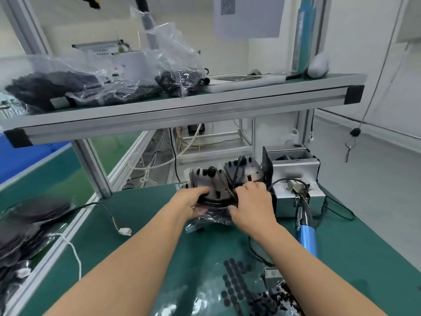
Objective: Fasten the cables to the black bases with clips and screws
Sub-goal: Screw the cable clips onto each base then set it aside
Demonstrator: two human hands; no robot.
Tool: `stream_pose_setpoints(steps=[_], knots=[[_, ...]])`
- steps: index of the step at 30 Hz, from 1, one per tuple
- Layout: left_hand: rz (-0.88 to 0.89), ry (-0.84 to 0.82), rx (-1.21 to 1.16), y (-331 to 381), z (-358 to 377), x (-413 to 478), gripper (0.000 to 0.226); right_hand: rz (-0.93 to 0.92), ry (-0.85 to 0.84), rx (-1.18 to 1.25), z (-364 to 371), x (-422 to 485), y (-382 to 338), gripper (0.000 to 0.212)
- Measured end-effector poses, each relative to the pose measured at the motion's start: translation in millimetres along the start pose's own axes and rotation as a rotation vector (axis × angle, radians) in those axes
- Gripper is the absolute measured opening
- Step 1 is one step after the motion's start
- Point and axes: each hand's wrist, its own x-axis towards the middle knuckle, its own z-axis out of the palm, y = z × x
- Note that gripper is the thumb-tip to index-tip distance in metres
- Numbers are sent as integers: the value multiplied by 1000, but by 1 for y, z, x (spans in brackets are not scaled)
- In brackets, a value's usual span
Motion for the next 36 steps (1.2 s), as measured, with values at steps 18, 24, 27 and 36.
stream_pose_setpoints(steps=[18,24,27,36], knots=[[78,6,-102,-111,-129,-153,72,-239,57,133,-22,-112,-49,19],[9,91,-10,-176,-150,-197,65,-413,30,379,-20,-158,-79,28],[9,98,33,-181,-148,-205,64,-572,81,435,-16,-155,-96,40],[867,441,880,-105,-182,-190,64,-778,84,525,-7,-138,-116,68]])
